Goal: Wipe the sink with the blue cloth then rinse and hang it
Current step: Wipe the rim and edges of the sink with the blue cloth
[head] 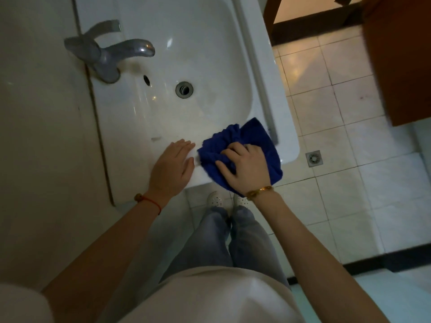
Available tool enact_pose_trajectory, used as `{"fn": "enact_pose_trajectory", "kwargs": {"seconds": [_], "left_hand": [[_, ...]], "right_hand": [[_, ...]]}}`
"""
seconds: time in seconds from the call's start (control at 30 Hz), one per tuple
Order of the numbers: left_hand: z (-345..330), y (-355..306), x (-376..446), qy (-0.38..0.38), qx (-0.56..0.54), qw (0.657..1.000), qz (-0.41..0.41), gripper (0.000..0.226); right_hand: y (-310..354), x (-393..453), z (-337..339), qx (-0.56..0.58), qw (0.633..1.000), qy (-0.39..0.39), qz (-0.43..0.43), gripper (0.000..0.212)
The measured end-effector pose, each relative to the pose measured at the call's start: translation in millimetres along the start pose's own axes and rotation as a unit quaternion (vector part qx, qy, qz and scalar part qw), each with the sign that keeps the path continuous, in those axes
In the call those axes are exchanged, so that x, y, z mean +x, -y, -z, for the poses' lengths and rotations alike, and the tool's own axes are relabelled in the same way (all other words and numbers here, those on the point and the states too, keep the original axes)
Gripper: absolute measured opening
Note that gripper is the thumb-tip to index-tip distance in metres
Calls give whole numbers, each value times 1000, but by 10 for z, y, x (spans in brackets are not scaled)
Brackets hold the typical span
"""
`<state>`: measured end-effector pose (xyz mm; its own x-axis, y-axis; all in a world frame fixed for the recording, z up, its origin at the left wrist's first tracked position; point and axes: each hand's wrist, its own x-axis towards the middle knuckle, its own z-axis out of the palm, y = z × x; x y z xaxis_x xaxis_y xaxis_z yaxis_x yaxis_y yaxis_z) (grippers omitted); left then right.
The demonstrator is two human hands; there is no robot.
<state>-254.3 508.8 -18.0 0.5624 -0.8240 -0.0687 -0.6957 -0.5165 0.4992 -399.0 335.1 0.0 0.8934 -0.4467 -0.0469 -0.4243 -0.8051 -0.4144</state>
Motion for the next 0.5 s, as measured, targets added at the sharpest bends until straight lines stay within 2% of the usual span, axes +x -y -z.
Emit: {"fn": "enact_pose_trajectory", "kwargs": {"seconds": [0.13, 0.27, 0.33, 0.43, 0.5], "left_hand": [[3, 19, -8, 6, 4, 1000, 5, 48], [11, 1, -4, 13, 8, 1000, 23, 50], [19, -6, -7, 11, 8, 1000, 25, 50], [-1, -4, -6, 5, -3, 1000, 12, 46], [0, 4, -17, 3, -8, 1000, 8, 46]], "right_hand": [[-198, -14, 109, 6, 1000, 3, 20, 39], [-492, -63, 216, -26, 998, -61, -10, 34], [-295, -61, 109, -28, 996, -86, -24, 29], [159, -47, -113, -22, 998, -65, -3, 28], [179, -80, -157, -21, 998, -58, 27, 30]]}}
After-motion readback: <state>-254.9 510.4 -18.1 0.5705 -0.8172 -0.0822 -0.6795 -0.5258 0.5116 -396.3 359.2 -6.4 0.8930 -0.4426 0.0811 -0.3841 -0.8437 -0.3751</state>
